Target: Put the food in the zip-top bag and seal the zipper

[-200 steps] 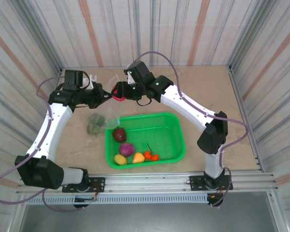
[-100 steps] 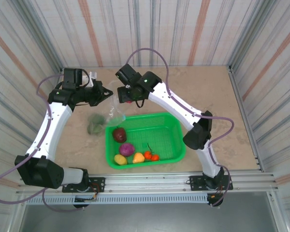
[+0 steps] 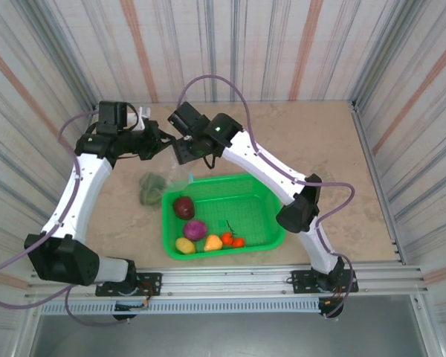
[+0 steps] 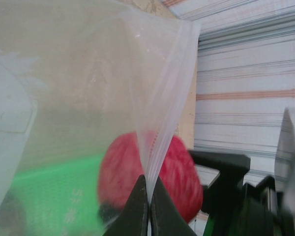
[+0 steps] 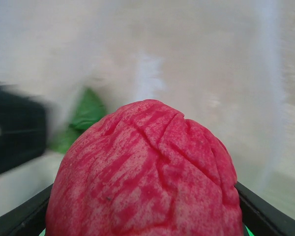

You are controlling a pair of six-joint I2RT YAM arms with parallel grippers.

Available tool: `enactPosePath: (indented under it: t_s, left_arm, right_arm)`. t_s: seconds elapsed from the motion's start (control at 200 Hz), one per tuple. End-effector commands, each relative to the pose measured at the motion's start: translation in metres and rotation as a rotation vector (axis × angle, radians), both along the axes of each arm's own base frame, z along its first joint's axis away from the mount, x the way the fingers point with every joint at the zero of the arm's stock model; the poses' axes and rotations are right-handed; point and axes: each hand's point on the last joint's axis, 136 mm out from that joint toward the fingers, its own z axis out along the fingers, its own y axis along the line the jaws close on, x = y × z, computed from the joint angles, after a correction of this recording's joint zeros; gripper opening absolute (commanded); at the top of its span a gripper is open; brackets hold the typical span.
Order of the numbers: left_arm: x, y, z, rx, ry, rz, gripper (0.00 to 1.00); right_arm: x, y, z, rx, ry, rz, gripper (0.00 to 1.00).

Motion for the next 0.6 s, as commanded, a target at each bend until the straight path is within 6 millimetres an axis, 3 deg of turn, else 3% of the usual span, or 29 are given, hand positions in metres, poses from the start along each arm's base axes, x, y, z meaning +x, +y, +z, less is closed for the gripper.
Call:
enactPosePath:
  t_s: [0.0, 0.135, 0.276, 0.406, 0.596]
  left_arm:
    - [0.003, -0.005, 0.016, -0.038, -0.035, -0.02, 0.0]
    - [0.002, -0.005, 0.016, -0.044, -0.032, -0.02, 0.0]
    - [0.001, -0.004, 0.016, -0.04, -0.03, -0.014, 0.0]
    - [0.0, -0.002, 0.015, -0.034, -0.027, -0.006, 0.0]
    - [-0.001, 0.005, 0.016, 0.002, -0.029, 0.018, 0.0]
  right_arm:
    - [-0.014, 0.023, 0.019, 0.11, 0.026, 0.12, 0.71]
    - [-0.012, 0.022, 0.011, 0.12, 0.071, 0.103, 0.76]
    - [-0.006, 0.012, 0.009, 0.115, 0.086, 0.063, 0.91]
    - [-0.004, 0.008, 0.019, 0.128, 0.067, 0.059, 0.92]
    - [-0.003, -0.001, 0.049, 0.194, 0.036, 0.067, 0.86]
